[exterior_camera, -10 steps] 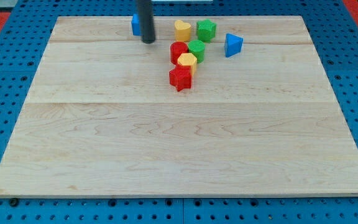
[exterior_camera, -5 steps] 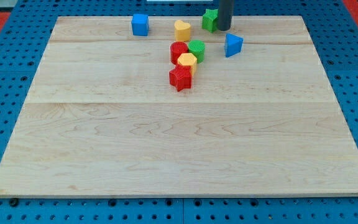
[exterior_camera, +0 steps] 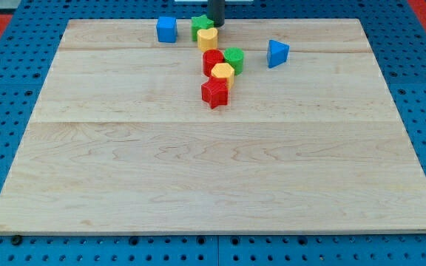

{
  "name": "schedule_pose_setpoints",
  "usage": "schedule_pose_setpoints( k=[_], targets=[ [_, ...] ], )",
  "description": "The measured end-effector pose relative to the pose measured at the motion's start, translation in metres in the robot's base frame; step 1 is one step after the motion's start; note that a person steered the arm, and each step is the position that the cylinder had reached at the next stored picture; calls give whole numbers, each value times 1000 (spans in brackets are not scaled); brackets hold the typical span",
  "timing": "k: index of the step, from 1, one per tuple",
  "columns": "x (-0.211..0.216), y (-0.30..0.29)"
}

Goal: Slide the green circle right to the green star

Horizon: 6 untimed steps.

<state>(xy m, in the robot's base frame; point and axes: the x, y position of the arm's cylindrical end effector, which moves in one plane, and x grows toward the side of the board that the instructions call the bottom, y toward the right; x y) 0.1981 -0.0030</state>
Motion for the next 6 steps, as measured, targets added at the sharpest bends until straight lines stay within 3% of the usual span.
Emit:
schedule_pose_setpoints(
  k=[3,6],
  targets=[
    [23,-3],
    [74,-8]
  ],
)
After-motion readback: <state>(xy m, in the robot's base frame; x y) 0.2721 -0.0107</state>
